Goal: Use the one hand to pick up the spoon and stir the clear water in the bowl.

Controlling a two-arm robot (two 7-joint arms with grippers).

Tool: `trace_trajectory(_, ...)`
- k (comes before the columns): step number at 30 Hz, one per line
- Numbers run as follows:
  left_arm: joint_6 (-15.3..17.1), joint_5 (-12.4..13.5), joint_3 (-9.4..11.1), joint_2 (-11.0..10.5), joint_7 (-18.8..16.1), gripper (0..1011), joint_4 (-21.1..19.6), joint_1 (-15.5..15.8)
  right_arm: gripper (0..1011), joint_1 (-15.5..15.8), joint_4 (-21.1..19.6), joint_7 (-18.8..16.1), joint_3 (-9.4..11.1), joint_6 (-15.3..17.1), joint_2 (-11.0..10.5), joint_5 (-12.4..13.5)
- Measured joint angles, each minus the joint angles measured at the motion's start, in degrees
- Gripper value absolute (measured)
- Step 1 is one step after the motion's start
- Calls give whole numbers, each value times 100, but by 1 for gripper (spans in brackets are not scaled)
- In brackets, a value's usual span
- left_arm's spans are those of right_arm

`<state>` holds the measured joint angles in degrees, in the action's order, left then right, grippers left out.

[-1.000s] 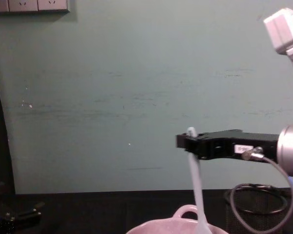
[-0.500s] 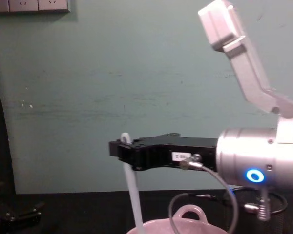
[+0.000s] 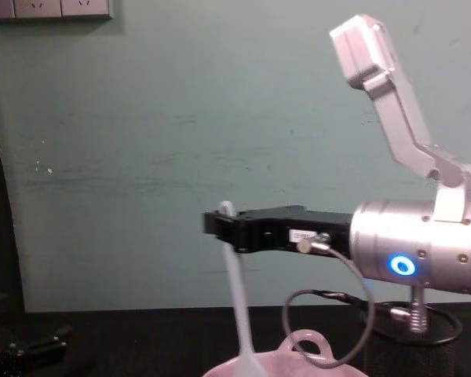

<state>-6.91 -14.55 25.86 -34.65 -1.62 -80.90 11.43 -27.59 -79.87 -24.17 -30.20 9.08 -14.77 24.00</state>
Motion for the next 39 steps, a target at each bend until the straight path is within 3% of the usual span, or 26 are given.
trace_trajectory(7,0,0,0,0,0,1011,0,0,110,75,64,259,254,28,-202,-73)
trace_trajectory(13,0,0,0,0,0,1011,0,0,110,316,-347,430,526,89,-472,-167)
trace_trajectory(22,0,0,0,0,0,1011,0,0,110,580,-833,420,617,267,-657,-240)
trace_trajectory(31,0,0,0,0,0,1011,0,0,110,710,-1216,260,350,421,-676,-404)
trace_trajectory(39,0,0,0,0,0,1011,0,0,110,646,-1231,68,-35,473,-485,-530)
